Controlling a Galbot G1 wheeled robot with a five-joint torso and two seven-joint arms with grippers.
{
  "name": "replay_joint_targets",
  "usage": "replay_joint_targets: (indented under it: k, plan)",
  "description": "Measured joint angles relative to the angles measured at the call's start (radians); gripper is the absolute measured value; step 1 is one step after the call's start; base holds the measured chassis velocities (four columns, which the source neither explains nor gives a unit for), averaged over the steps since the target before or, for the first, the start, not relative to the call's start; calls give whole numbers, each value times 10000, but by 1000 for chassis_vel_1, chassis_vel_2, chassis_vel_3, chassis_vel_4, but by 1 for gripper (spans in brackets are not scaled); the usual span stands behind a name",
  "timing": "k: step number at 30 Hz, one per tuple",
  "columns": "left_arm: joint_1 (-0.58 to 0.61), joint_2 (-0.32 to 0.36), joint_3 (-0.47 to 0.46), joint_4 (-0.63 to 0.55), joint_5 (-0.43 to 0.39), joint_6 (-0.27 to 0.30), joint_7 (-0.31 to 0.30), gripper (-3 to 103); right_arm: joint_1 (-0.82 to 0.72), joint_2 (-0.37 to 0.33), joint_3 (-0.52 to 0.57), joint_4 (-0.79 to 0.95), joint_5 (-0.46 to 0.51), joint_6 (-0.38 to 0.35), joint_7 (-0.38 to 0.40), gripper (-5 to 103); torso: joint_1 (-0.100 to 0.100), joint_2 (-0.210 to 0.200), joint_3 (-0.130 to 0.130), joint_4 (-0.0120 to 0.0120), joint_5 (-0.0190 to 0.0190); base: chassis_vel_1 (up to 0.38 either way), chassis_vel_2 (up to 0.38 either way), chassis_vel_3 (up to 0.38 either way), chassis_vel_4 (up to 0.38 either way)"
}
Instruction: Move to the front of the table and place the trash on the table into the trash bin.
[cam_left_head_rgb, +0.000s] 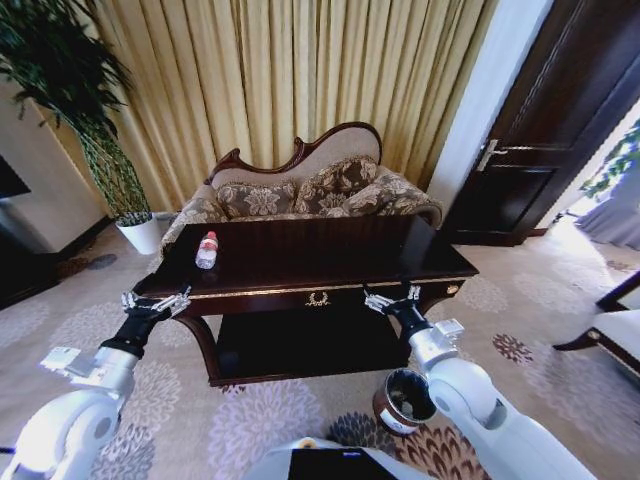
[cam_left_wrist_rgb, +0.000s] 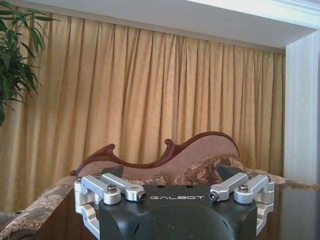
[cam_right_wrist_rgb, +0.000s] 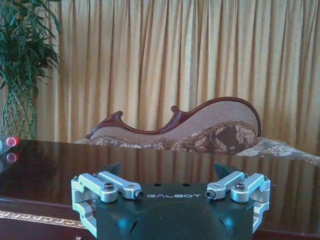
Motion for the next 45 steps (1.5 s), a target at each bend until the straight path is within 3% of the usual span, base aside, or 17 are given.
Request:
replay_joint_targets:
  k: [34, 40, 43, 45]
  plan:
    - [83, -179, -10, -98, 109, 8, -169, 100, 680, -296, -877, -96, 160, -103, 237, 100, 1, -1, 0, 0, 0, -73, 79, 74, -79]
    - [-40, -106, 87, -119, 207, 298, -1040, 100, 812, -265, -1170, -37, 217, -334, 723, 100, 2, -1, 1, 0, -1, -28, 35, 32, -32]
    - [-182, 43, 92, -146, 205, 769, -1559, 100, 880, -227, -1277, -36, 219, -475, 915, 100, 1, 0, 1, -1, -1, 0, 0, 0, 0]
    - [-470, 374, 171, -147, 50, 1426, -2666, 100, 954, -220, -1348, -107, 233, -498, 1031, 100, -2, 0, -1, 1, -1, 0, 0, 0, 0]
